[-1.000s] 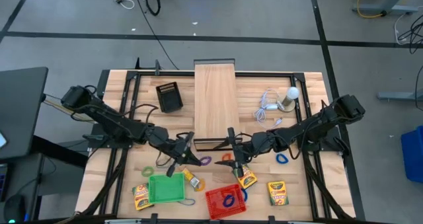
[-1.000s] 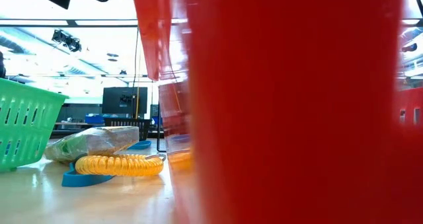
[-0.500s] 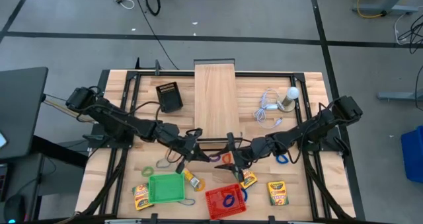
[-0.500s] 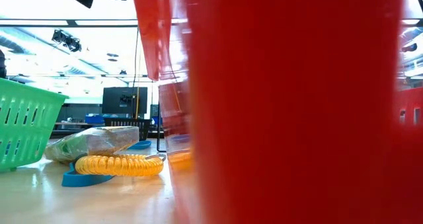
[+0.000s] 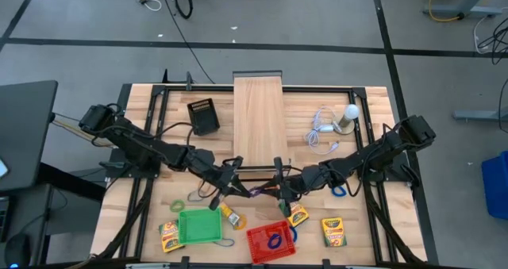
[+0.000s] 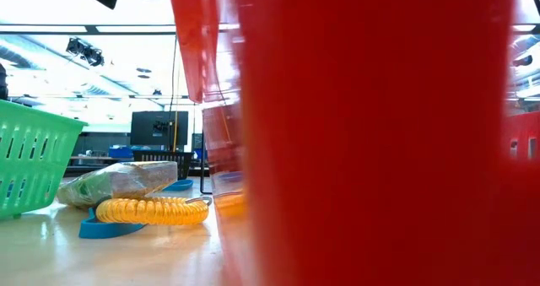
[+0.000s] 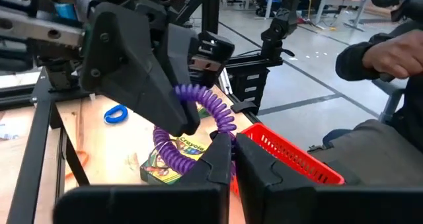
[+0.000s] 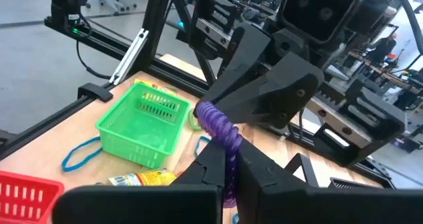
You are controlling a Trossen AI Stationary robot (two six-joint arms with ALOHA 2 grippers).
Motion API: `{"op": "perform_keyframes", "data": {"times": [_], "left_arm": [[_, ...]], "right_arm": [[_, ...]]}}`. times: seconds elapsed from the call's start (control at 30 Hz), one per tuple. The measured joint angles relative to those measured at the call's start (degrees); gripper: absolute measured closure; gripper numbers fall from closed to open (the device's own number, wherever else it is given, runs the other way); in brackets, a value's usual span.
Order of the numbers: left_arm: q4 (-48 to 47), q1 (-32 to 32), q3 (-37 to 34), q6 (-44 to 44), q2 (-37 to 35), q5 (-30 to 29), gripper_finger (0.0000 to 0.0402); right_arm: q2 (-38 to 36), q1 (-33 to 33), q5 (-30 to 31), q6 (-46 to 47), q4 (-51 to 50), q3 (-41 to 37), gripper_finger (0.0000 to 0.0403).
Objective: Pick & Place Office Desk Supplies
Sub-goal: Put the violet spring keychain into the red basket
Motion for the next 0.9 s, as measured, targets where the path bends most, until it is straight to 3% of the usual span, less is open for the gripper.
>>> {"op": "perform_keyframes", "data": {"times": [0.27,0.7,0.9], "left_arm": [[-4.9,0.0,0.0,3.3,-2.0,0.0,0.0332],[-19.1,0.0,0.0,5.9,-11.0,-0.8,0.0327],[-20.1,0.0,-1.8,6.3,-12.8,-2.9,0.0327]], "right_arm": [[0.0,1.1,0.0,0.2,-0.1,0.0,0.0392],[0.0,4.8,-3.3,5.0,-3.5,0.0,0.0392],[0.1,8.4,-4.5,10.7,-7.0,0.0,0.0392]]}}
